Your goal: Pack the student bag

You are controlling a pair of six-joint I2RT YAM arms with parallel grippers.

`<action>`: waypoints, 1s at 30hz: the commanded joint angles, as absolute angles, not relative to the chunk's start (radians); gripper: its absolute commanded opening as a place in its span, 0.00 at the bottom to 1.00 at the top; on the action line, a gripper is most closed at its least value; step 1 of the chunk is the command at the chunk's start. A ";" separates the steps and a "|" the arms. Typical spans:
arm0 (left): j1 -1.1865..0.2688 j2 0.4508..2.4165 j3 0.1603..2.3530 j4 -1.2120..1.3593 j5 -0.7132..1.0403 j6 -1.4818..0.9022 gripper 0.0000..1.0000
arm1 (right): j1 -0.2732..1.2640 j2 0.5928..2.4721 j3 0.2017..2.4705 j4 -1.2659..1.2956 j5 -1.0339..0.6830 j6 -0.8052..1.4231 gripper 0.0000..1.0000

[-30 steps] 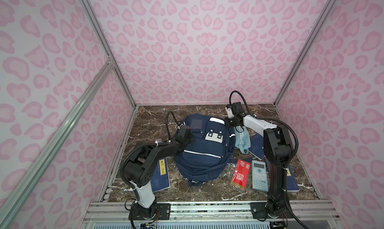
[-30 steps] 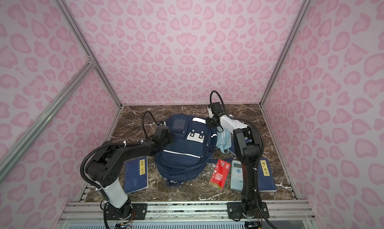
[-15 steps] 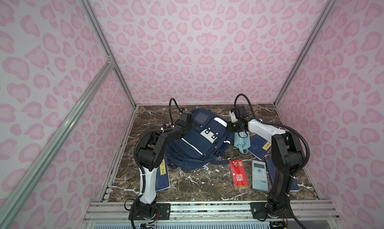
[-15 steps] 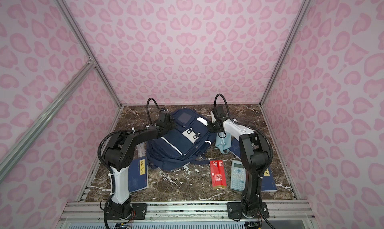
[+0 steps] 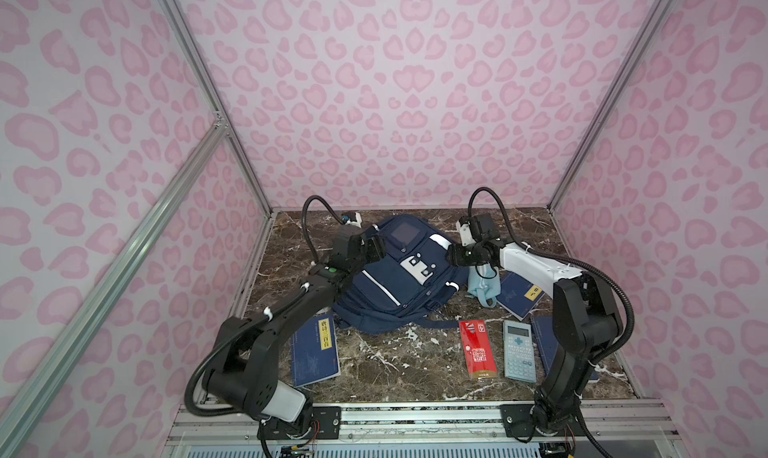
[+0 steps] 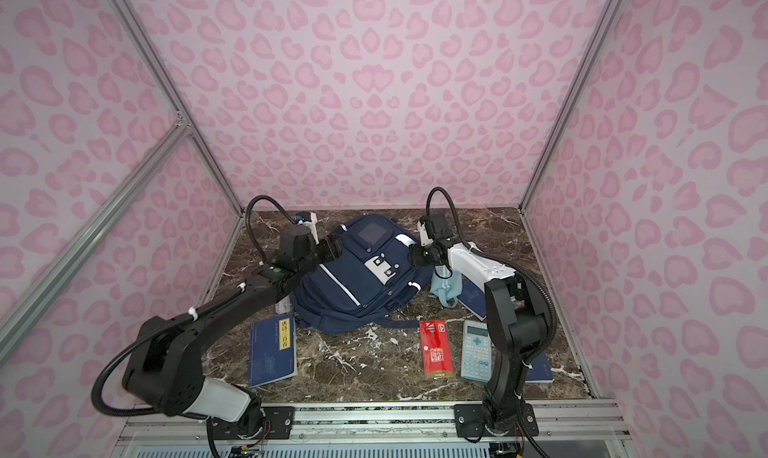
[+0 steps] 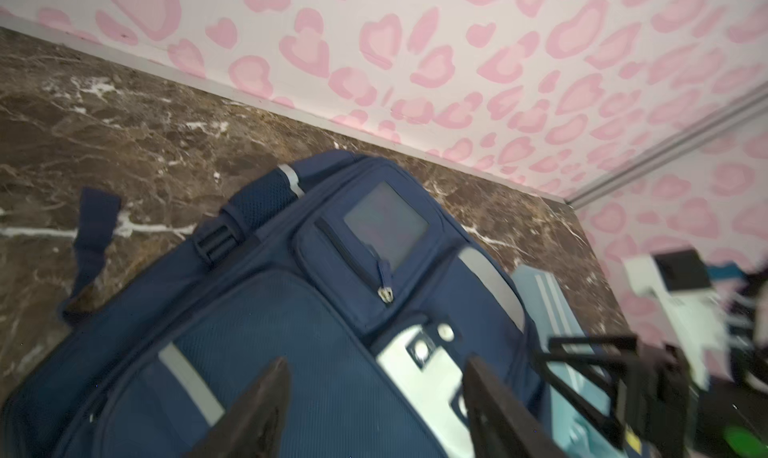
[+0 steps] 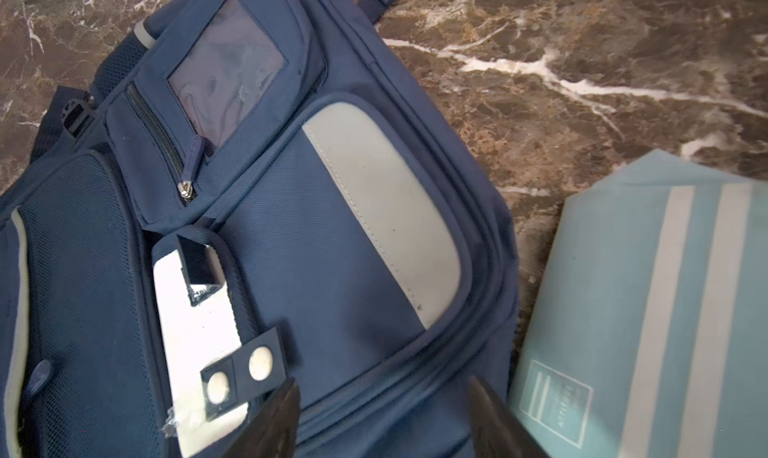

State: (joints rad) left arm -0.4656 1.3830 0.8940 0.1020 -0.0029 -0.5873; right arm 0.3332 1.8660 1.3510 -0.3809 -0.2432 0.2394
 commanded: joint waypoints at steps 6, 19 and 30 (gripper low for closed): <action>-0.635 1.115 0.489 0.035 0.033 -0.777 0.51 | 0.355 1.934 1.351 -0.385 -0.195 0.235 0.58; -0.515 1.358 0.550 0.170 -0.117 -0.657 0.39 | 0.394 1.918 1.295 -0.458 -0.236 0.198 0.47; -0.431 1.611 0.730 0.254 -0.034 -0.617 0.38 | 0.480 1.816 1.211 -0.492 -0.210 0.183 0.43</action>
